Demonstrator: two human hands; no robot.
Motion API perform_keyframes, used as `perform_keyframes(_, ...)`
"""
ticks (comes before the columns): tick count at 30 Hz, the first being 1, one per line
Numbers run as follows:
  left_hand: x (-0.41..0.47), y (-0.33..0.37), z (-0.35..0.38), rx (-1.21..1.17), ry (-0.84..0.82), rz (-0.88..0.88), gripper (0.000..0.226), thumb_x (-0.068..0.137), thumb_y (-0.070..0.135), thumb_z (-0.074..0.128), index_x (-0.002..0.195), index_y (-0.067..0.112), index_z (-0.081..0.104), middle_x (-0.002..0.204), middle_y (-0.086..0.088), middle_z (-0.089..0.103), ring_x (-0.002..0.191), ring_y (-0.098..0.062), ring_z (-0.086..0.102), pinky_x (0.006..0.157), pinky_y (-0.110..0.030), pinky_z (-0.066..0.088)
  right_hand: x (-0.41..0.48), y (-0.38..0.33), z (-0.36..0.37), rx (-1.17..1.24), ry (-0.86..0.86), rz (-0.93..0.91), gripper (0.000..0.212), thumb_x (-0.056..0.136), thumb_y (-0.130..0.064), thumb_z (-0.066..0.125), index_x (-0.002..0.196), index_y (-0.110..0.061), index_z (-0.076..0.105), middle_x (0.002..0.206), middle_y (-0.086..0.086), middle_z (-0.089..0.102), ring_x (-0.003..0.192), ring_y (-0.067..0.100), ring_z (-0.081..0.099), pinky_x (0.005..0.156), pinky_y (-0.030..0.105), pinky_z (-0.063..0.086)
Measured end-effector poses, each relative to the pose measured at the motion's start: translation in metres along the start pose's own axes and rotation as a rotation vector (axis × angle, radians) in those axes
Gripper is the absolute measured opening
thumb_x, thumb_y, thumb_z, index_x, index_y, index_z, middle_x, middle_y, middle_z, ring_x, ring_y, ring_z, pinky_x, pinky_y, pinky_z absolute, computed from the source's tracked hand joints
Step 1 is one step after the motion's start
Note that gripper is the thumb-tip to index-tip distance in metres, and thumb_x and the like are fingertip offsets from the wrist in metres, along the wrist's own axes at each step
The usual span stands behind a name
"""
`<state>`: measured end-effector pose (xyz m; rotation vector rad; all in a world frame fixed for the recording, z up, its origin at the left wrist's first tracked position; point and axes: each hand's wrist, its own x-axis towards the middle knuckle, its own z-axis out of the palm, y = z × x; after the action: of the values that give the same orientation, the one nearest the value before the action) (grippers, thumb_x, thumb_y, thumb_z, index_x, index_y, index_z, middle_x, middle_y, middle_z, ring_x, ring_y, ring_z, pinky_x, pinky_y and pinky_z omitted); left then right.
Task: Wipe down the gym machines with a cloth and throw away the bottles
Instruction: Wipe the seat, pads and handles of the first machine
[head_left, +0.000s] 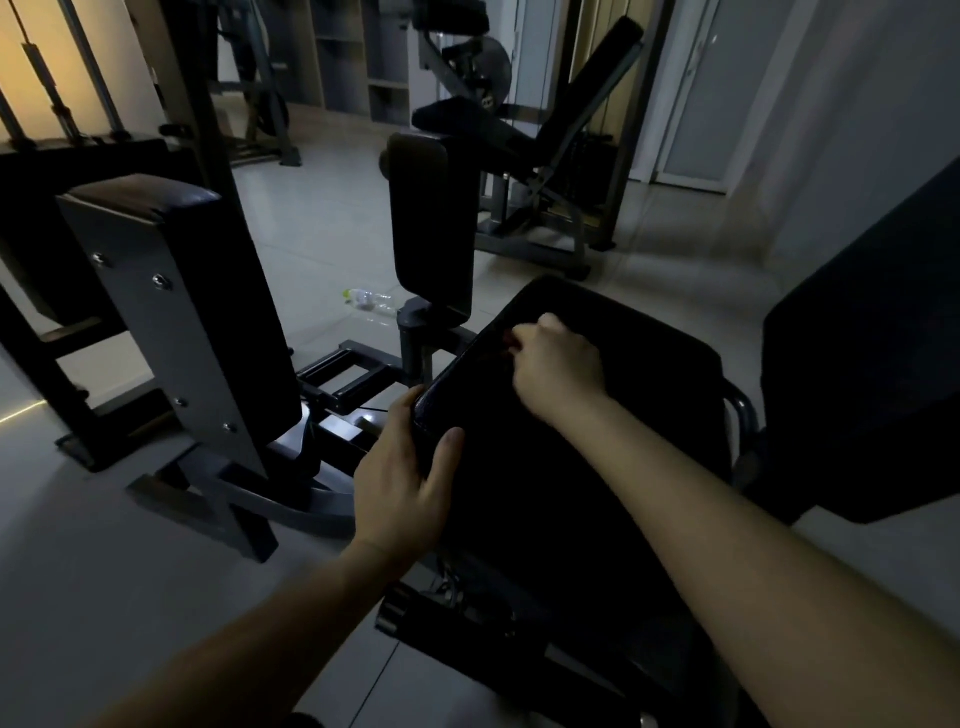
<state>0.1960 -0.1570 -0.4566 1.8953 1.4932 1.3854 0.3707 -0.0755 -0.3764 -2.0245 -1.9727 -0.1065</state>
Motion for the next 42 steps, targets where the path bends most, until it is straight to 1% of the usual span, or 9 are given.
perform_keyframes(3,0.004,0.004,-0.007,-0.150,-0.074,-0.088,0.037,0.102,0.045,0.044,0.136,0.030,0.050,0.107,0.018,0.066,0.093,0.009,0.063,0.080,-0.013,0.050,-0.075,-0.026,-0.013,0.135,-0.008,-0.269,0.026,0.097,-0.032,0.049,0.119,-0.026,0.062,0.111,0.005,0.054,0.091,0.035,0.063,0.075,0.041,0.051)
perform_keyframes(6,0.031,0.017,-0.023,-0.285,-0.117,-0.241,0.030,0.108,0.040,0.040,0.107,0.022,0.064,0.094,-0.002,0.069,0.087,-0.022,0.068,0.075,-0.044,0.055,-0.094,-0.030,-0.025,0.208,-0.024,-0.348,0.029,0.096,-0.033,0.051,0.124,-0.028,0.061,0.111,0.003,0.055,0.093,0.032,0.063,0.077,0.042,0.054)
perform_keyframes(12,0.102,0.036,-0.008,0.105,-0.375,-0.234,0.019,0.106,0.032,0.043,0.106,0.021,0.059,0.090,0.003,0.062,0.076,-0.013,0.058,0.060,-0.032,0.035,0.029,0.011,0.000,0.031,-0.055,-0.080,0.020,0.098,-0.031,0.049,0.109,-0.024,0.064,0.103,0.006,0.052,0.095,0.038,0.060,0.070,0.038,0.042)
perform_keyframes(20,0.099,0.028,0.005,0.230,-0.301,-0.119,0.032,0.105,0.029,0.042,0.081,0.020,0.061,0.065,0.002,0.058,0.059,-0.012,0.052,0.051,-0.031,0.026,0.155,0.059,0.026,-0.089,-0.042,0.344,0.038,0.092,-0.024,0.061,0.129,-0.018,0.057,0.131,0.009,0.053,0.113,0.033,0.059,0.088,0.039,0.049)
perform_keyframes(25,0.100,0.029,0.004,0.179,-0.332,-0.133,0.030,0.105,0.029,0.042,0.084,0.017,0.060,0.070,0.000,0.059,0.063,-0.014,0.054,0.052,-0.032,0.026,0.123,0.046,0.023,-0.053,-0.044,0.231,0.029,0.095,-0.024,0.053,0.122,-0.019,0.062,0.127,0.009,0.055,0.111,0.033,0.059,0.089,0.038,0.049)
perform_keyframes(29,0.107,0.030,0.005,0.236,-0.386,-0.147,0.028,0.103,0.031,0.040,0.085,0.013,0.053,0.081,-0.008,0.059,0.072,-0.024,0.057,0.060,-0.036,0.035,0.025,0.002,0.006,0.038,-0.024,0.037,0.027,0.098,-0.026,0.045,0.119,-0.022,0.062,0.114,0.008,0.053,0.099,0.035,0.061,0.075,0.036,0.044)
perform_keyframes(33,0.121,0.035,0.010,0.385,-0.480,-0.021,0.030,0.105,0.025,0.042,0.110,-0.002,0.054,0.102,-0.018,0.051,0.095,-0.040,0.059,0.072,-0.045,0.046,-0.054,-0.021,-0.011,0.081,-0.056,-0.138,0.031,0.099,-0.024,0.041,0.126,-0.021,0.055,0.115,0.008,0.051,0.093,0.036,0.060,0.071,0.037,0.043)
perform_keyframes(37,0.118,0.027,0.014,0.351,-0.491,0.098,0.028,0.105,0.022,0.033,0.102,0.003,0.053,0.091,-0.016,0.044,0.082,-0.042,0.059,0.059,-0.046,0.046,-0.002,0.001,-0.008,-0.018,-0.033,-0.005,0.035,0.099,-0.027,0.043,0.133,-0.026,0.053,0.120,0.008,0.051,0.103,0.038,0.059,0.077,0.039,0.041)
perform_keyframes(42,0.130,0.020,0.021,0.276,-0.529,-0.026,0.026,0.106,0.044,0.036,0.102,0.021,0.048,0.099,-0.011,0.059,0.083,-0.028,0.056,0.061,-0.035,0.034,0.112,0.044,0.020,-0.065,-0.007,0.191,0.033,0.095,-0.025,0.048,0.126,-0.027,0.060,0.129,0.007,0.056,0.113,0.033,0.059,0.086,0.036,0.046)
